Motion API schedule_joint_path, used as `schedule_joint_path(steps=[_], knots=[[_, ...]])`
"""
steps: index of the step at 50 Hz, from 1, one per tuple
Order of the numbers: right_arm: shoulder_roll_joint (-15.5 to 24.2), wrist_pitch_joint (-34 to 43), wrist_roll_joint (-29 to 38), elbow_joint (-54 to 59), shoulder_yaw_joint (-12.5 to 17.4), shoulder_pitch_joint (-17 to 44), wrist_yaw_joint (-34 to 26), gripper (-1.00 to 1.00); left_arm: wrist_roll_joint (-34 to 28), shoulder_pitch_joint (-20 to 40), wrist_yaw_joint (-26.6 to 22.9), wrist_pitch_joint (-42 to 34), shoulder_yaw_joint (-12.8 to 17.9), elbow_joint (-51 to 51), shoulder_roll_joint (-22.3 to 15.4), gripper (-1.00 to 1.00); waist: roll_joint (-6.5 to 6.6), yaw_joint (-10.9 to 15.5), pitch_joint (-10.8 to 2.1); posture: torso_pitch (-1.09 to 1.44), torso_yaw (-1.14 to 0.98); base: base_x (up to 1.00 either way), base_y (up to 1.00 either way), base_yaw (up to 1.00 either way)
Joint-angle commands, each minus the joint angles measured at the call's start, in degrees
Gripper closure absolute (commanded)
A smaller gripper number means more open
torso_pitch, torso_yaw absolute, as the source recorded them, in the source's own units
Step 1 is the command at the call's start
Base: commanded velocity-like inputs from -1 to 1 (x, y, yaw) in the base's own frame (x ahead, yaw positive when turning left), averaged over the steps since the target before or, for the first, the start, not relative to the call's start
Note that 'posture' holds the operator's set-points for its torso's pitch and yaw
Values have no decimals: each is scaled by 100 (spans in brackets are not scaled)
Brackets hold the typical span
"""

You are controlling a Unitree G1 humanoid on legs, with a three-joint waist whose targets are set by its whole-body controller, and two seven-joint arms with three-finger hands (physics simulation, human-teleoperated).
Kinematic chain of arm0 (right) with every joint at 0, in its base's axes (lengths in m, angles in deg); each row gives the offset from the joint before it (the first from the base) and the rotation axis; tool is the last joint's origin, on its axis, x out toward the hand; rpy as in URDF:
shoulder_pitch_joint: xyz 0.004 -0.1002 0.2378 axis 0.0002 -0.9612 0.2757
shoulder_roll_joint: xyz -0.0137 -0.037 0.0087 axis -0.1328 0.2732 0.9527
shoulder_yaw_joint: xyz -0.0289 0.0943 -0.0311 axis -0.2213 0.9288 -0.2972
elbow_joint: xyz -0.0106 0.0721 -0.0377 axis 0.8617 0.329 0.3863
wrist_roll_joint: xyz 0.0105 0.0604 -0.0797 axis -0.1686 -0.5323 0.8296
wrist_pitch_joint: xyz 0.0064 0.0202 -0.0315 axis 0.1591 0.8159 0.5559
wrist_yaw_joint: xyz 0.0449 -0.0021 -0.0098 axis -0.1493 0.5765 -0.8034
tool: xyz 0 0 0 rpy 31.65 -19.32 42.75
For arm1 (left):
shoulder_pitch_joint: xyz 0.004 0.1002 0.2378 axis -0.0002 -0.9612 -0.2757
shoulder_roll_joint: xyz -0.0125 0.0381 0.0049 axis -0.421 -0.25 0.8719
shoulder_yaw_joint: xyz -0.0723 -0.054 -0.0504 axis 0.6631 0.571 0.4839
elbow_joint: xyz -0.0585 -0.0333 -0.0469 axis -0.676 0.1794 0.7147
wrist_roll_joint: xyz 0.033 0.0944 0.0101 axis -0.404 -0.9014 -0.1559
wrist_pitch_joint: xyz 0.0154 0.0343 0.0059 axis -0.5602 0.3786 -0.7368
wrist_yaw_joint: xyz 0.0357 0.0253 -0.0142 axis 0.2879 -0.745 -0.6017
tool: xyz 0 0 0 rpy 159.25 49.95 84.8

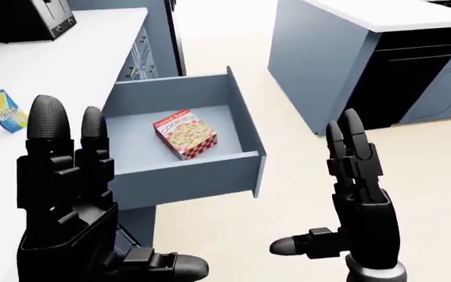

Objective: Close the right drawer.

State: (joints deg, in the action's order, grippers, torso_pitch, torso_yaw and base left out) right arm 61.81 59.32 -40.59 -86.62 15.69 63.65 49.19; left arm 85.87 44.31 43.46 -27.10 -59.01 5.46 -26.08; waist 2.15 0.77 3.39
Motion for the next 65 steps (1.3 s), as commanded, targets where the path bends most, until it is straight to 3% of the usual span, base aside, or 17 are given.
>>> schedule_joint_path(steps=[1,5,8,9,11,17,20,29,33,43,47,48,50,56,60,62,65], knots=[[12,-137,-29,-278,53,66,70,-100,13,53,-9,139,-40,-275,7,-100,5,-19,-51,0,0,7,0,0],[21,-119,-29,-275,55,82,69,-100,11,52,-13,157,-38,-261,11,-100,-242,-22,-12,0,0,7,0,0],[23,-100,-28,-297,59,81,60,-100,11,46,-11,162,-39,-269,14,-100,-639,-50,-82,0,0,7,0,0],[23,-95,-25,-304,59,81,59,-100,15,49,-8,154,-36,-274,14,-100,-423,-110,-69,0,0,7,0,0],[25,-110,-34,-290,65,76,58,-100,6,45,-10,177,-44,-253,16,-100,-466,-96,-30,0,0,7,0,0],[19,-139,-21,-260,71,64,66,-100,21,27,-15,261,-37,-183,14,-100,-161,-71,28,0,0,7,0,0],[15,-197,124,-226,61,65,112,-100,21,23,-15,271,-43,-172,11,-100,249,-73,-71,0,0,7,0,0],[18,-248,240,-197,41,60,155,-100,4,12,-9,288,-61,-170,4,-100,-146,-11,15,0,0,12,0,0],[23,-259,239,-187,39,61,157,-100,2,22,-5,262,-60,-183,2,-100,-604,-12,-94,0,0,17,0,0],[35,-391,235,-113,50,28,166,-100,-1,30,-4,222,-62,-213,1,-100,-186,-99,55,0,0,21,0,0],[33,-397,218,-99,60,33,154,-100,-12,28,-2,228,-69,-210,2,-100,301,-101,-22,0,0,28,0,0],[34,-405,207,-96,61,31,148,-100,-11,26,-2,229,-70,-212,1,-100,94,-27,19,0,0,28,0,0],[30,-417,219,-84,64,31,150,-100,-8,23,0,226,-68,-221,0,-100,153,-15,34,0,0,28,0,0],[26,-386,193,-82,61,45,128,-100,-5,31,-1,229,-60,-205,-1,-100,-113,39,5,0,0,28,0,0],[24,-350,188,-102,52,52,121,-100,8,41,-2,215,-46,-209,0,-100,-611,43,-148,0,0,25,0,0],[17,-257,109,-147,63,77,107,-100,14,54,-4,200,-39,-209,3,-100,-483,-25,44,0,0,10,0,0],[11,-220,-1,-173,74,90,98,-100,8,51,-3,189,-47,-219,7,-100,-418,-47,-77,0,0,0,0,0]])
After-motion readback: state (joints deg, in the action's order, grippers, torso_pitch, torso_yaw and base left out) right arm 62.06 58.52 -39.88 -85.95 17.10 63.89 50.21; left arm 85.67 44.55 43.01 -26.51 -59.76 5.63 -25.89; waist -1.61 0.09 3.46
